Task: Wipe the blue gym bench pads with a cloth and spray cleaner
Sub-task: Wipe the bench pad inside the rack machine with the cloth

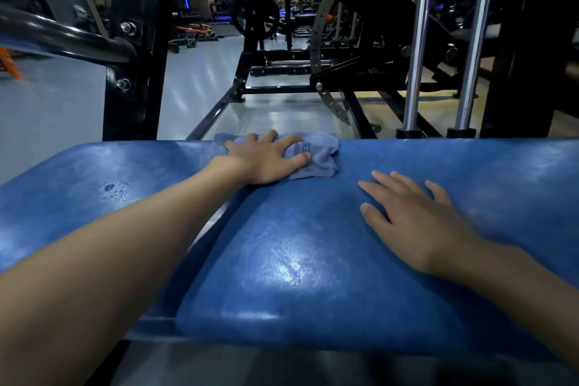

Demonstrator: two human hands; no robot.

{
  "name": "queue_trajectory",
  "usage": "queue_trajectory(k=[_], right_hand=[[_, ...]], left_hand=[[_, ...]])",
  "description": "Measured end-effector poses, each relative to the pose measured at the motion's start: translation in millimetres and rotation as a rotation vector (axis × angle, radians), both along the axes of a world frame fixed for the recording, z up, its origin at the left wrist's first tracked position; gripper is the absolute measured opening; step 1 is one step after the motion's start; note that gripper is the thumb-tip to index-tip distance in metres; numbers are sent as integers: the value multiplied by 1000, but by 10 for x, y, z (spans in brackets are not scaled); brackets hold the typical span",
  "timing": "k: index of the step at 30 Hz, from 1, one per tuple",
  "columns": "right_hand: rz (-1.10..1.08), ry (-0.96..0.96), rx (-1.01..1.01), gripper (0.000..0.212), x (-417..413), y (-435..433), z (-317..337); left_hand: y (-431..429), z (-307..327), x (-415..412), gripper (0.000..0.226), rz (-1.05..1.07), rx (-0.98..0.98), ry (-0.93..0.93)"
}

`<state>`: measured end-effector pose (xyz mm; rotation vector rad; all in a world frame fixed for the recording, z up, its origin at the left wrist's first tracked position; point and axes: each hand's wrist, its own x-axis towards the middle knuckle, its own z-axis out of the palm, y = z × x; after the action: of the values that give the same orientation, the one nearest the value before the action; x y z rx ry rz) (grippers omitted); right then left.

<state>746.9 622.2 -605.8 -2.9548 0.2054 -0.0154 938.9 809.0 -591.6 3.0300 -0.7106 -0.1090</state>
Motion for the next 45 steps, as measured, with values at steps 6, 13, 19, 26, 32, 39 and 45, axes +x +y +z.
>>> queue_trajectory(k=[6,13,19,26,32,39,45], right_hand=[[-3,-44,23,52,-19,5,-14],[-39,-23,-35,53,-53,32,28],[-26,-46,71,51,-37,121,93],[-16,-41,37,52,-39,148,-34],[-25,-61,34,52,-24,149,-42],[-33,-53,28,54,-31,147,-26],[-28,-34,40,55,-50,162,2]], left_hand=[[215,-36,-571,64,-43,4,-33],[681,-99,-1586,74,-119,-34,-120],[751,-110,-1696,73,-103,-57,-111],[533,-113,-811,72,-57,-62,-51],[230,-15,6,79,4,-17,-5],[350,-40,-250,69,-19,7,-15],[738,-96,-1153,69,-63,-35,-87]])
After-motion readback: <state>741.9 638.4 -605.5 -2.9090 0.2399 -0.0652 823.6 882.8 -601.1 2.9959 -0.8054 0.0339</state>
